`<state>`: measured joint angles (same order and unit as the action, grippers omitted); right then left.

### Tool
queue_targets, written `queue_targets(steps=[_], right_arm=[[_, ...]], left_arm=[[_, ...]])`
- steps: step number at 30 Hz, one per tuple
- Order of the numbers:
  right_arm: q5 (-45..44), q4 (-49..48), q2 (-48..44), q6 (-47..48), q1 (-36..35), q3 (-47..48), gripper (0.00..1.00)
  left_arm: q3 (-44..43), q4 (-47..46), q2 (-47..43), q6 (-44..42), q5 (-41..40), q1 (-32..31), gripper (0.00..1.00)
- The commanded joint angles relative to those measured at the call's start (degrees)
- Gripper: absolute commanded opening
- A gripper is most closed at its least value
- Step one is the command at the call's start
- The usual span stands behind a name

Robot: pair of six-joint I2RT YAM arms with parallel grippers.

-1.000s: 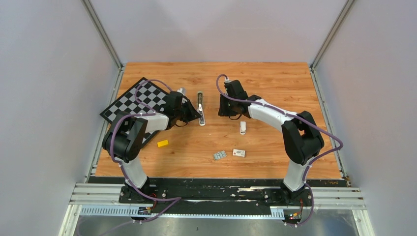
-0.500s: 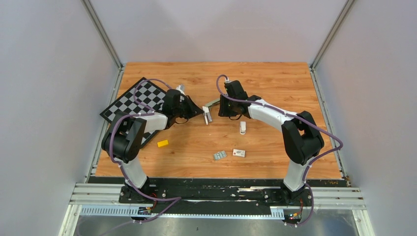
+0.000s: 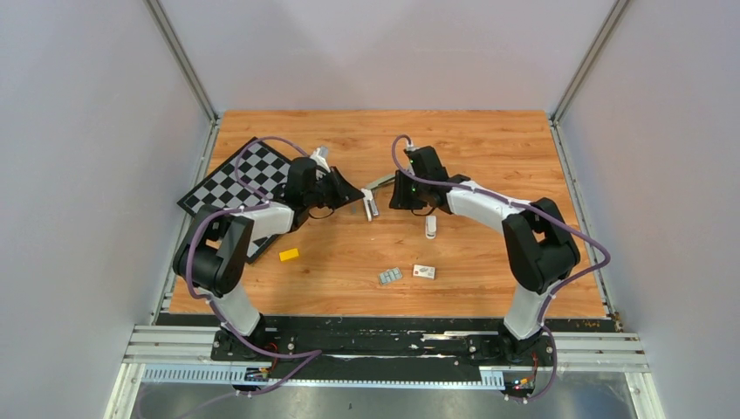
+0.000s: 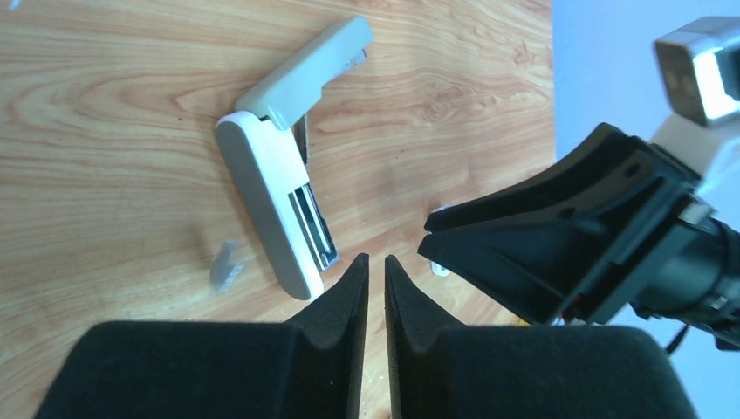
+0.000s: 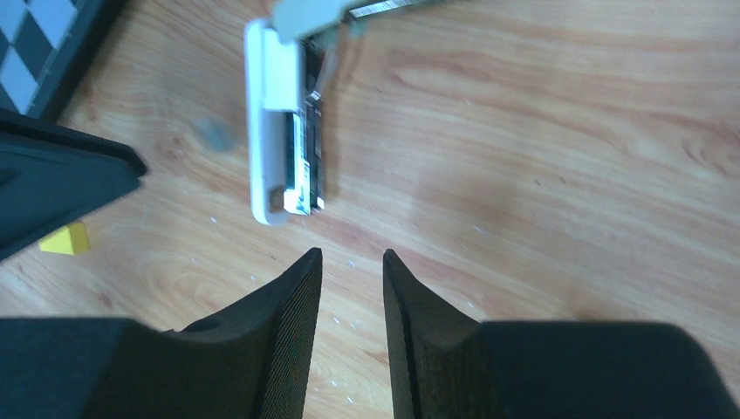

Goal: Load the staples into the stapler

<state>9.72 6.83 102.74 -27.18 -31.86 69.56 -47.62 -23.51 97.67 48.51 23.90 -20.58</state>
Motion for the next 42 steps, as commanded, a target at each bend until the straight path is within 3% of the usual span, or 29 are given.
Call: queue_targets(steps=[1, 8, 12, 14, 18, 21, 28, 32, 42], right_arm=[[3.82, -4.24, -6.46, -0.35, 3.48, -5.91, 0.36], [-0.96, 0.37, -13.33, 0.64, 5.49, -9.35, 0.36], [-0.97, 1.59, -14.37, 0.78, 5.49, -9.87, 0.36], [-0.61, 1.54, -14.56, 0.80, 5.49, -9.98, 0.36], [-0.20, 1.35, -14.56, 0.63, 5.50, -9.95, 0.36], [0.35, 1.46, -14.43, 0.68, 5.49, -9.80, 0.36], [0.80, 1.38, -15.71, 0.90, 5.49, -10.07, 0.36], [1.10, 1.66, -16.01, 1.08, 5.49, -9.88, 0.36], [1.09, 1.73, -16.12, 1.66, 5.53, -9.89, 0.36]], left_arm=[[2.14, -4.15, -2.22, 0.97, 3.68, -0.36, 0.14], [2.48, -4.10, -1.86, 0.89, 1.02, -4.61, 0.14], [-0.90, 9.86, -4.75, -6.84, -7.83, -4.21, 0.18], [-3.22, 16.02, -5.43, -10.45, -11.30, -4.15, 0.26], [-6.77, 21.21, -4.65, -13.50, -15.17, -4.21, 0.37], [-9.74, 25.52, -3.06, -15.01, -18.13, -4.21, 0.38], [-14.38, 25.67, 2.30, -15.68, -15.33, -5.70, 0.38], [-14.41, 23.91, 5.52, -14.31, -13.23, -6.05, 0.33], [-14.17, 20.54, 9.37, -13.76, -11.47, -6.99, 0.33]])
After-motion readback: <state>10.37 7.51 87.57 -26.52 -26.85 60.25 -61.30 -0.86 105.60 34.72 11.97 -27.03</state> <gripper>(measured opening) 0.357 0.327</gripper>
